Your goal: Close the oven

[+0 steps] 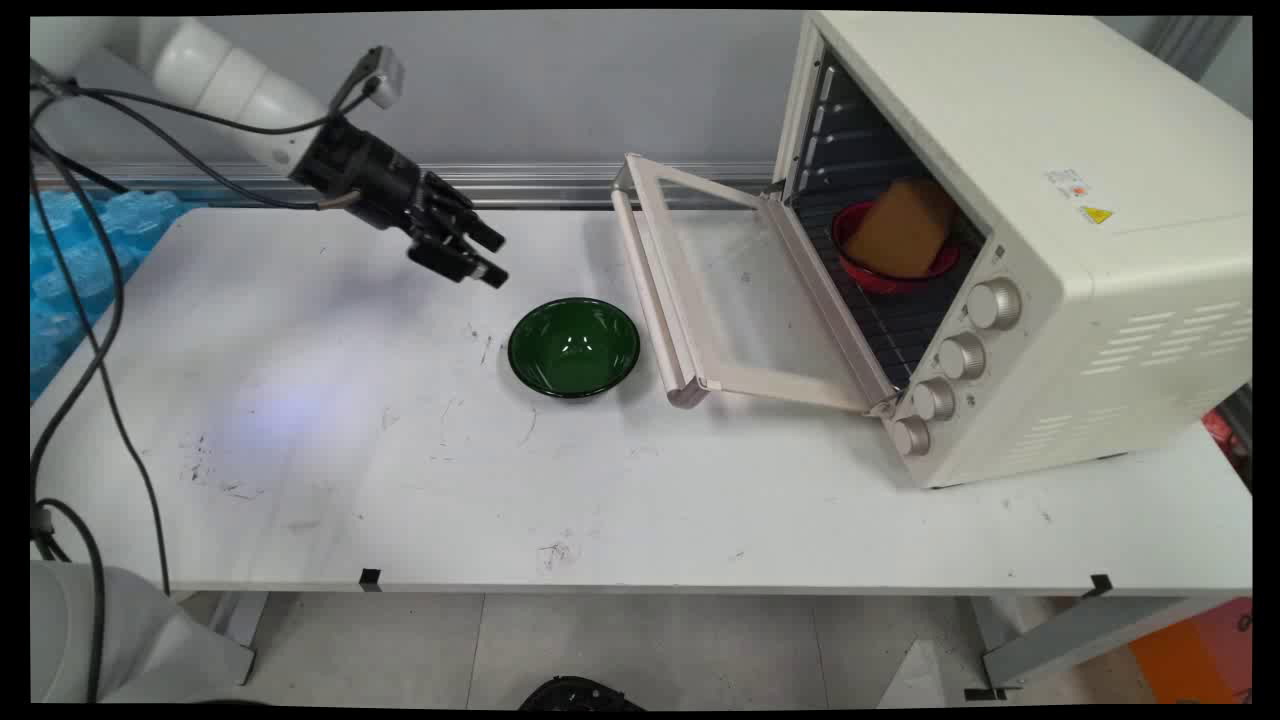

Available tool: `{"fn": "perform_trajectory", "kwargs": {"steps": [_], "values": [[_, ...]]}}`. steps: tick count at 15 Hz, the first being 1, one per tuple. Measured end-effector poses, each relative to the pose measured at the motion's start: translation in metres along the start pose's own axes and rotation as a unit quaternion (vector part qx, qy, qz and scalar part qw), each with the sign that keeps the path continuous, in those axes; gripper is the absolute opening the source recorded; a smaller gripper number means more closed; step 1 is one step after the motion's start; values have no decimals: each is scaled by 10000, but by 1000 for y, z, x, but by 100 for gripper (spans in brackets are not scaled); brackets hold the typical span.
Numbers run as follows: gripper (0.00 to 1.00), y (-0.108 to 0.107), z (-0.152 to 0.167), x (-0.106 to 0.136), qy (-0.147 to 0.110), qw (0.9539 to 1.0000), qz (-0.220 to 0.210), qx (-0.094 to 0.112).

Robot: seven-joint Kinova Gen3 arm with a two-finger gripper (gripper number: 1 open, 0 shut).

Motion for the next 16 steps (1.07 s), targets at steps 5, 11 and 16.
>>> {"fn": "perform_trajectory", "kwargs": {"steps": [5, 11, 16], "values": [[0, -2, 41, 11, 97, 9999, 69, 17], [0, -10, 99, 26, 245, 9997, 97, 19], [0, -18, 147, 39, 324, 9994, 112, 29]]}}
